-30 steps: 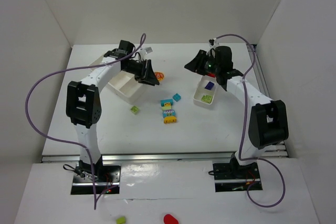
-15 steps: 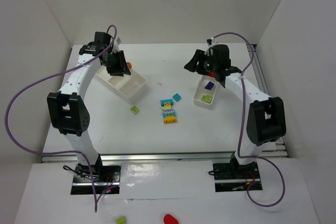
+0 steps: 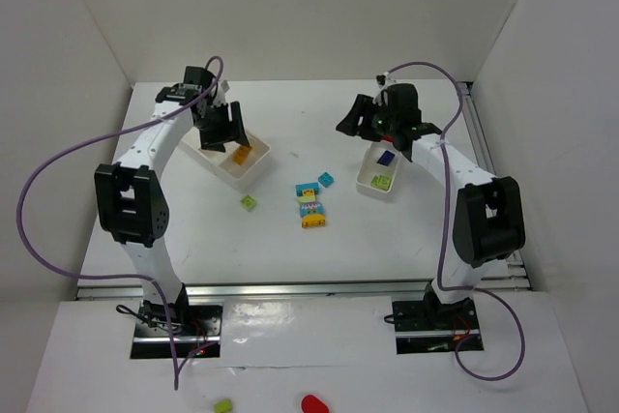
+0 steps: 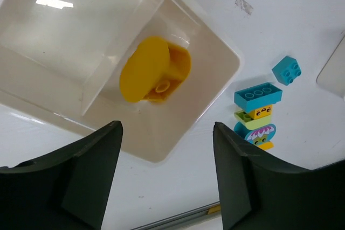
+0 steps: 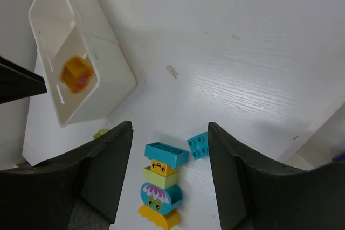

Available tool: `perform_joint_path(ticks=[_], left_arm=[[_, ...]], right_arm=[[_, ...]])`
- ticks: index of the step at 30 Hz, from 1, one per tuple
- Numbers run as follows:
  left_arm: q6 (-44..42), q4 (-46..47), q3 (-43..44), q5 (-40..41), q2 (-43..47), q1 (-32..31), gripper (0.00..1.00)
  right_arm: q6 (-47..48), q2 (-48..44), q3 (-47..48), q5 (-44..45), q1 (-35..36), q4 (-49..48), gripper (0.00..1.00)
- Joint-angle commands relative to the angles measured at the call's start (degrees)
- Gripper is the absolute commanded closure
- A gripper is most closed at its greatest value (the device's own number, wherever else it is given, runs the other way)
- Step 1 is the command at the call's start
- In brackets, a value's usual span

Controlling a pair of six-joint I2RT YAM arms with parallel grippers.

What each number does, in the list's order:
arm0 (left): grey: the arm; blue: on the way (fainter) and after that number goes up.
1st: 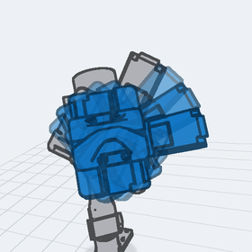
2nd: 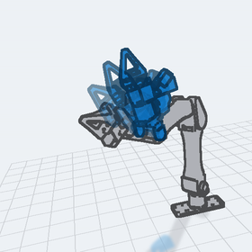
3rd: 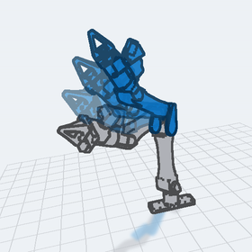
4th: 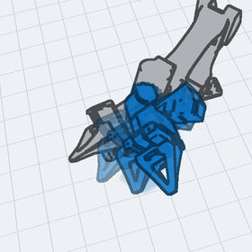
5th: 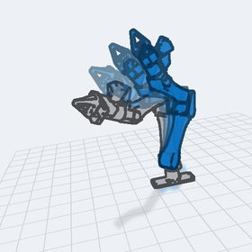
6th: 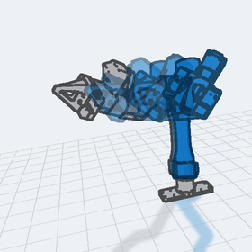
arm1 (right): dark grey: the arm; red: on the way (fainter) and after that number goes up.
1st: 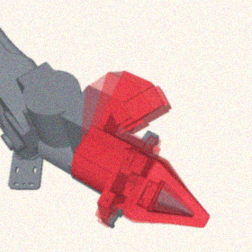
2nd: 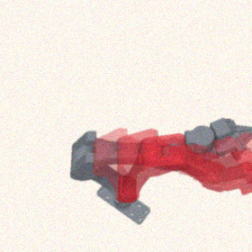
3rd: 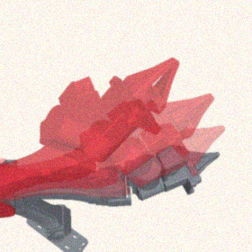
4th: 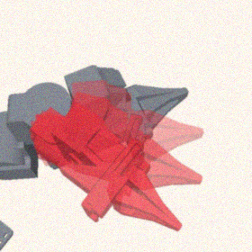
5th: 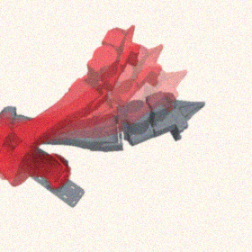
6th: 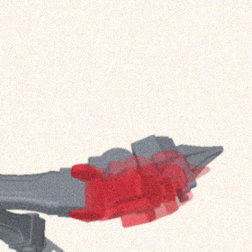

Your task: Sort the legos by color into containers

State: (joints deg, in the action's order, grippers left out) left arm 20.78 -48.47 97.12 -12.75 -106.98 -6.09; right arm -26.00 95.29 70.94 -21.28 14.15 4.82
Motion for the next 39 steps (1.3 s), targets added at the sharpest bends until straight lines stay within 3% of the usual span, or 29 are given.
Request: perform_joint_path(ticks=[1,4,6,8,11,17,21,25,31,39], left_arm=[[-0.47,-0.83,0.0,-0.61,1.07,-0.86,0.22],[-1.09,-2.59,0.0,0.7,2.56,-2.78,0.21],[-1.09,-3.21,-0.7,4.38,4.58,-5.06,0.26],[-0.48,-2.17,-5.87,5.8,9.32,-6.65,0.35],[1.45,2.31,-16.93,9.05,17.2,-9.99,0.36],[5.85,13.73,-36.99,16.35,24.88,-16.5,0.0],[7.96,21.65,-42.89,18.46,25.59,-17.73,0.0],[9.89,28.42,-44.65,23.81,23.4,-17.73,0.07],[12.97,32.9,-43.77,25.67,16.99,-17.73,0.1],[14.38,32.91,-43.16,29.54,13.29,-19.48,0.32]], right_arm=[[0.77,0.08,2.72,1.15,0.7,0.28,0.35],[0.77,-0.45,3.24,1.67,1.23,0.81,0.35],[0.77,-0.45,3.24,1.68,1.75,0.81,0.35],[0.77,-0.97,3.24,2.21,1.76,0.81,0.35],[0.77,-1.5,2.63,2.21,1.76,1.33,0.35],[0.77,-1.51,2.1,2.82,2.28,1.33,0.33],[1.3,-1.51,2.72,2.82,2.81,1.86,0.33],[1.3,-2.82,2.72,3.44,2.81,2.39,0.33],[2.35,-4.05,2.19,4.67,2.81,4.05,0.33],[2.88,-5.2,1.67,5.81,2.81,5.2,0.33]])
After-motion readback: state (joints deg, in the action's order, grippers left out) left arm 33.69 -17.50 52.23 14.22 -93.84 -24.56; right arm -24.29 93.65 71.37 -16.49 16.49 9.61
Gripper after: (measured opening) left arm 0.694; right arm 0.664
